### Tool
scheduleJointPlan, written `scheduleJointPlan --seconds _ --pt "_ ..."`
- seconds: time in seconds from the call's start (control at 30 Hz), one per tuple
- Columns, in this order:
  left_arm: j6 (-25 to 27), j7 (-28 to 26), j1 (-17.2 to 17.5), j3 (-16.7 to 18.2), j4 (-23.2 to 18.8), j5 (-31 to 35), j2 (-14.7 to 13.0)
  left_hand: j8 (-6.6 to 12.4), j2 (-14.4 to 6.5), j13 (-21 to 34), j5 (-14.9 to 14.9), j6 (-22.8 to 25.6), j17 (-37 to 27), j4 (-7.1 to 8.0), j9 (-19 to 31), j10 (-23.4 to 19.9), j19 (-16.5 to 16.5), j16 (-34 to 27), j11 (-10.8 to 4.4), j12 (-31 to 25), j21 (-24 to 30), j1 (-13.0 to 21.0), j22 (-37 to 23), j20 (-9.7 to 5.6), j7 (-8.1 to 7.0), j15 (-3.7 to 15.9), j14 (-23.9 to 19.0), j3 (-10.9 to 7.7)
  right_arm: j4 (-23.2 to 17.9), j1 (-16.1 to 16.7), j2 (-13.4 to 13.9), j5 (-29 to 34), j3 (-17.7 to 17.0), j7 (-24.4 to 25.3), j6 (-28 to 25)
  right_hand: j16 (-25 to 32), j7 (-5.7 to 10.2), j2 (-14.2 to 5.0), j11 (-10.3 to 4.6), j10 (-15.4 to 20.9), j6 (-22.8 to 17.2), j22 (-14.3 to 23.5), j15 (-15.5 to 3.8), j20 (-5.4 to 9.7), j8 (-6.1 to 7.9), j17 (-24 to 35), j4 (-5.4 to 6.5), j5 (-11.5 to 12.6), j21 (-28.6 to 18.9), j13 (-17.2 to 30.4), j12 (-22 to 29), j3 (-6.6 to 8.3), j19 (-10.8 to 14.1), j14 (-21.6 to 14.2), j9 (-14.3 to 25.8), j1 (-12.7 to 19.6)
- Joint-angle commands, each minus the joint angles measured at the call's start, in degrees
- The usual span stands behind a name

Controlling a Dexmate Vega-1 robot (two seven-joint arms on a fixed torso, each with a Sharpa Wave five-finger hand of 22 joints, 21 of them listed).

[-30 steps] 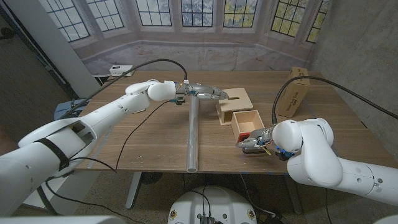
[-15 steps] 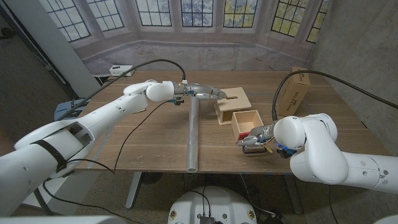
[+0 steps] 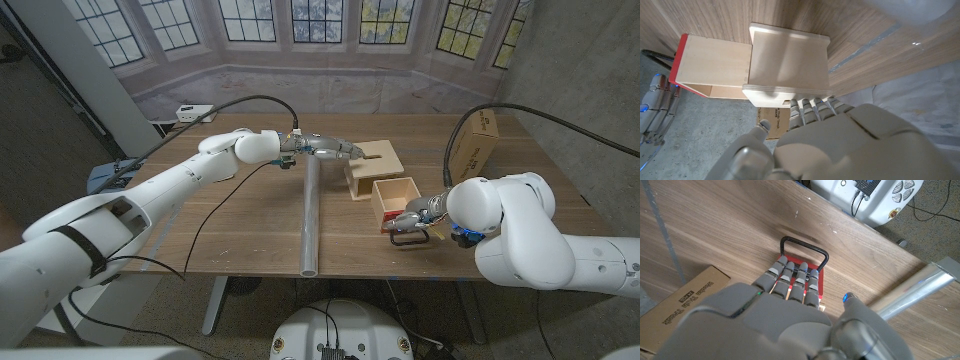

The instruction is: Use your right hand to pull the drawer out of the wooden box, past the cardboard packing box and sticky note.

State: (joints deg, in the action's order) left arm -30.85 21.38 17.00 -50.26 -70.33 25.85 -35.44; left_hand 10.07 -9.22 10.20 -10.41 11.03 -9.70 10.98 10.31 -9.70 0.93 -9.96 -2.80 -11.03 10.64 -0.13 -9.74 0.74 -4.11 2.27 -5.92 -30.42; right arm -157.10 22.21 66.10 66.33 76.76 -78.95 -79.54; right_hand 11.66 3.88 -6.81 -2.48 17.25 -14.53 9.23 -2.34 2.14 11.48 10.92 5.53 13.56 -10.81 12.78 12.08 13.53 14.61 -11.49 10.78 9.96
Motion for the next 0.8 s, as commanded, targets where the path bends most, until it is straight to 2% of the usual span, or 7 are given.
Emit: scheduleJointPlan --seconds 0.03,0.1,0.23,0.5,0.8 --pt "-1.2 -1.6 -1.1 0.6 1.1 0.0 0.5 0.47 -0.5 0.4 -0.2 -0.1 -0.2 -0.33 0.1 -0.2 0.1 -0.2 0.32 -0.3 0.5 0.2 -0.2 0.74 0.21 -0.37 -0.4 0.06 -1.1 -1.4 1.2 -2.0 -1.0 0.0 -0.4 -0.2 -0.24 -0.03 0.13 0.3 -0.5 0.3 -2.89 3.33 0.03 0.2 0.12 0.3 0.1 0.1 0.0 0.48 0.5 -0.5 0.1 -0.4" --pt "-1.3 -1.7 -1.2 0.6 1.1 -0.1 0.4 0.47 -0.5 0.4 -0.2 -0.1 -0.2 -0.35 0.1 -0.1 0.1 -0.2 0.35 -0.2 0.5 0.2 -0.2 0.74 0.22 -0.33 -0.4 0.05 -1.1 -1.1 1.2 -2.0 -1.5 0.0 -0.4 -0.1 -0.17 -0.02 0.21 0.2 -0.4 0.3 -2.89 3.35 0.01 0.2 0.11 0.3 0.1 0.1 0.0 0.49 0.5 -0.5 0.1 -0.4" --pt "-1.3 -1.8 -1.3 0.8 0.7 -0.2 0.2 0.47 -0.5 0.4 -0.2 -0.2 -0.1 -0.41 0.1 0.0 0.1 -0.2 0.29 -0.2 0.5 0.3 -0.2 0.76 0.21 -0.33 -0.3 0.0 -0.9 2.0 0.6 -2.3 -5.4 0.0 -0.4 -0.1 -0.22 -0.01 0.18 0.2 -0.4 0.3 -2.87 3.34 0.02 0.2 0.09 0.3 0.1 0.1 0.0 0.51 0.5 -0.6 0.1 -0.4" --pt "-1.1 -2.3 -1.0 1.6 -0.9 -0.3 -0.3 0.49 -0.4 0.4 -0.2 -0.1 -0.1 -0.59 0.0 0.0 0.2 -0.2 0.23 -0.2 0.5 0.4 -0.2 0.76 0.13 -0.23 -0.3 -0.15 -0.2 4.0 -0.5 -0.6 -7.4 0.0 0.4 -0.2 -0.26 0.02 0.22 0.1 -0.4 0.3 -2.86 3.31 0.01 0.2 0.05 0.3 0.1 0.1 -0.1 0.56 0.6 -0.5 0.1 -0.4" --pt "-1.2 -3.0 -1.3 2.2 -1.4 0.1 -0.4 0.49 -0.3 0.4 -0.2 -0.1 0.0 -0.83 0.0 0.1 0.3 -0.2 0.19 -0.2 0.5 0.7 -0.1 0.8 0.12 -0.19 -0.3 -0.36 0.9 8.1 -1.5 0.2 -12.1 0.0 2.4 -0.2 -0.25 0.04 0.25 0.2 -0.4 0.3 -2.8 3.28 0.0 0.2 0.0 0.3 0.1 0.1 -0.1 0.62 0.7 -0.6 0.1 -0.4"
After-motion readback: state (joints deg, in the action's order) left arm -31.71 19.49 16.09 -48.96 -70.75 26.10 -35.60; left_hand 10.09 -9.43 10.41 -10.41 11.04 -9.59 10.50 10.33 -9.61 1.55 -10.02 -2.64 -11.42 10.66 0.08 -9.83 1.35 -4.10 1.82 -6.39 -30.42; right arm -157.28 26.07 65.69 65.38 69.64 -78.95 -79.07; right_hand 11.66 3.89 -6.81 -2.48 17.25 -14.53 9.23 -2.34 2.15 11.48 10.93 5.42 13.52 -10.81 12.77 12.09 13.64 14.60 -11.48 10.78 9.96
